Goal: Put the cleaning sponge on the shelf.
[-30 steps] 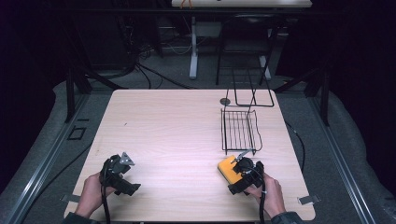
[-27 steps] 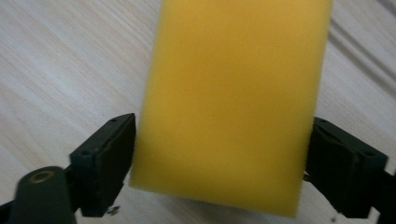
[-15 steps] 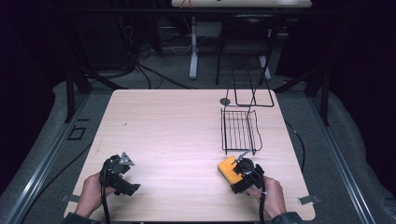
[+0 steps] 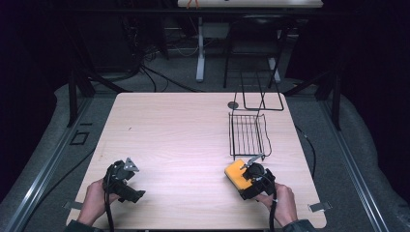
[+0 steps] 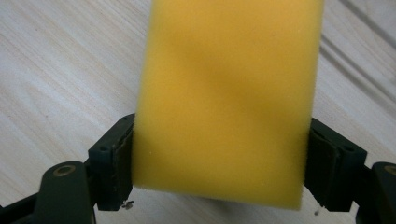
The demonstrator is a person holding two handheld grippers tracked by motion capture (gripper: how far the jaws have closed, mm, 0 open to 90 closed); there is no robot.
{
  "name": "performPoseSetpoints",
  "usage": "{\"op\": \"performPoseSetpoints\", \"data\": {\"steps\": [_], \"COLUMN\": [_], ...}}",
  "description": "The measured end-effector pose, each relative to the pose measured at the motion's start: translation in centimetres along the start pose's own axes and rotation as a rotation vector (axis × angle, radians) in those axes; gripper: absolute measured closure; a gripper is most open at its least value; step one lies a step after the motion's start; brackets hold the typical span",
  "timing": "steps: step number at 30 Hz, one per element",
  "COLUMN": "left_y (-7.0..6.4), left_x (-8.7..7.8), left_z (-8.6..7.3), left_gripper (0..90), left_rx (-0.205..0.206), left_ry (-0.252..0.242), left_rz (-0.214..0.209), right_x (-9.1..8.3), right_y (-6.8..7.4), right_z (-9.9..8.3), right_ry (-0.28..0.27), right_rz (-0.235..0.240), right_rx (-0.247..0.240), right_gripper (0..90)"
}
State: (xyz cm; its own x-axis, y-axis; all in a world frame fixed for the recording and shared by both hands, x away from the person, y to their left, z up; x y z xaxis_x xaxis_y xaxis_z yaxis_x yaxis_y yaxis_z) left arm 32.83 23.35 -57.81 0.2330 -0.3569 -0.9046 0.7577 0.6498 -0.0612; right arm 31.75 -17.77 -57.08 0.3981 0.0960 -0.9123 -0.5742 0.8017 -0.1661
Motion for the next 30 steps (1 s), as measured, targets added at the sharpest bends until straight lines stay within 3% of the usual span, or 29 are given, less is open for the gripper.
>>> {"op": "performPoseSetpoints", "data": {"steps": [11, 14, 17, 18, 23, 27, 30], "left_y": [0.0, 0.0, 0.1, 0.2, 0.6, 0.4, 0.5], "left_x": [0.0, 0.1, 0.2, 0.2, 0.0, -0.2, -0.4], "left_z": [-0.1, -0.1, -0.1, -0.1, -0.1, 0.0, 0.0], "left_gripper": [2.3, 4.0, 6.8, 7.5, 9.0, 9.0, 8.9], "left_rx": [-0.001, 0.000, -0.017, -0.049, -0.118, -0.095, -0.101], "left_ry": [0.006, 0.015, 0.024, 0.012, 0.001, -0.007, -0.035], "left_rz": [0.003, 0.020, 0.040, 0.045, 0.054, 0.052, 0.057], "right_x": [-1.0, -1.4, -1.8, -1.9, -2.2, -2.6, -2.9], "right_y": [0.0, -0.1, -0.2, -0.3, -0.5, -0.8, -1.2], "right_z": [0.0, 0.0, 0.0, 0.0, -0.1, -0.1, -0.1], "right_ry": [-0.017, -0.027, -0.037, -0.040, -0.044, -0.062, -0.073], "right_rz": [-0.004, -0.006, -0.005, -0.003, -0.011, -0.013, -0.021], "right_rx": [0.003, 0.005, 0.010, 0.008, 0.022, 0.034, 0.040], "right_gripper": [22.0, 22.1, 22.1, 22.1, 22.1, 22.1, 22.2]}}
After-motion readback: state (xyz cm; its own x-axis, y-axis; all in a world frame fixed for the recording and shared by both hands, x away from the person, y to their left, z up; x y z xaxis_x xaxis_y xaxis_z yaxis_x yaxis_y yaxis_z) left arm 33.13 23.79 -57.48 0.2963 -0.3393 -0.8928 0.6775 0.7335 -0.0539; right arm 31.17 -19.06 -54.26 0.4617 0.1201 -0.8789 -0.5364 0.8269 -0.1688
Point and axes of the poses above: each handheld gripper's, and its own axes: x roughly forward along the jaws, z roughly out of its top, y roughly to its left, the point moved 4 cm from there along x, roughly forward along the jaws, and after that the axes turned 9 degrees about -z, right-handed, at the moved point
